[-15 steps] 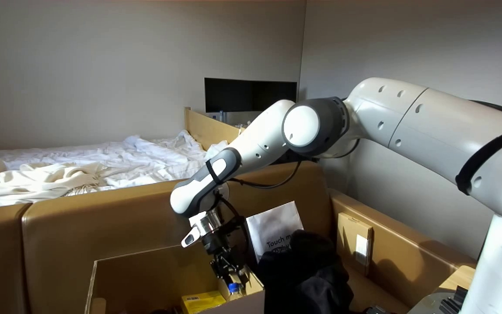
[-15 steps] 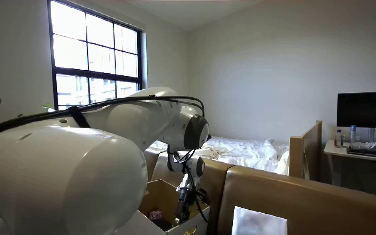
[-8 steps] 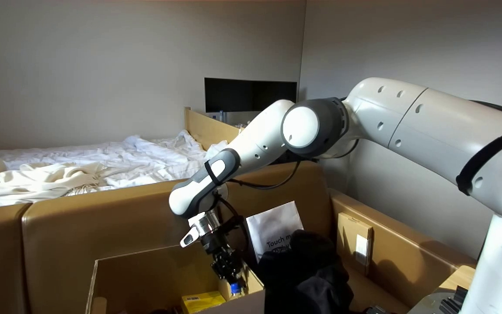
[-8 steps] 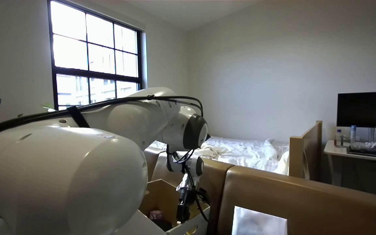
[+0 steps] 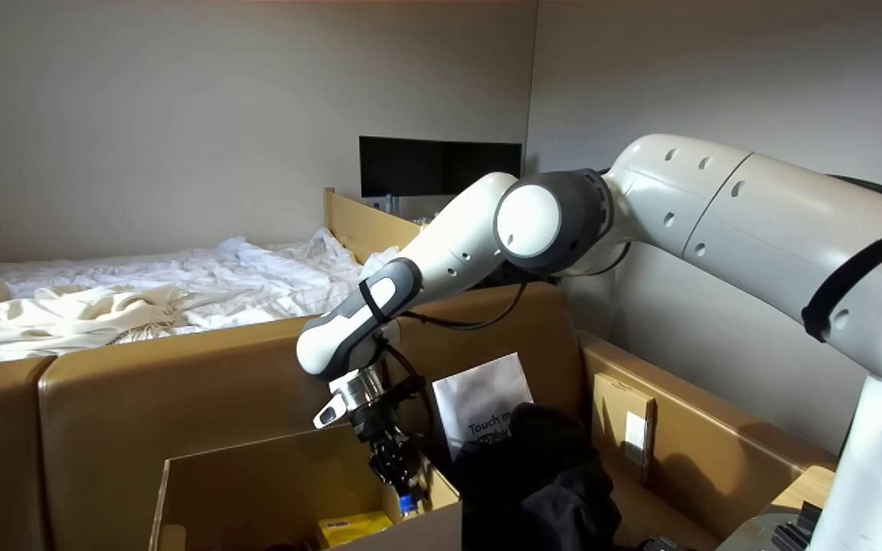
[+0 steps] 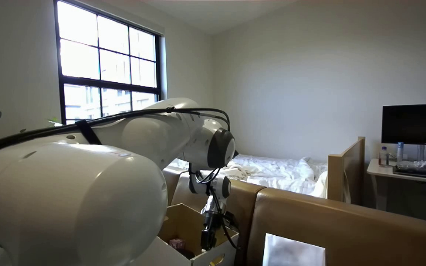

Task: Remove the bottle from the box and put it on the handle of the couch

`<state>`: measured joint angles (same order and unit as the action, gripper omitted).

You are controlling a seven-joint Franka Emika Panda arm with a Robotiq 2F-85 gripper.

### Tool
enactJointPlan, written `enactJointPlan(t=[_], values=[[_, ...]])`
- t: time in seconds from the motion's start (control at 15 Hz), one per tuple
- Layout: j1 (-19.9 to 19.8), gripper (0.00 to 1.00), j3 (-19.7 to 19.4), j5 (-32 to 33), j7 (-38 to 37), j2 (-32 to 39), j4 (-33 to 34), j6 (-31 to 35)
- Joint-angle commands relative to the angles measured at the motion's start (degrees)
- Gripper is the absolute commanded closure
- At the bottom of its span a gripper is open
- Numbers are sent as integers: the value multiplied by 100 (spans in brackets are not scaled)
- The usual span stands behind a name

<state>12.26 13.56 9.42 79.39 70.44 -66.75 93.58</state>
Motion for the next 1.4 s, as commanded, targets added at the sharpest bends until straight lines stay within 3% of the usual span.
enactJointPlan(t=[0.0,0.6,0.93,1.33], values=[[130,87,-67,96,-541,-525,-368,622],[927,87,-303,623,-1663,-1100,-360,787],[1353,88,-647,737,-3032,-1390,-369,855],[1566,87,-1093,670,-4584,-1853,-366,532]])
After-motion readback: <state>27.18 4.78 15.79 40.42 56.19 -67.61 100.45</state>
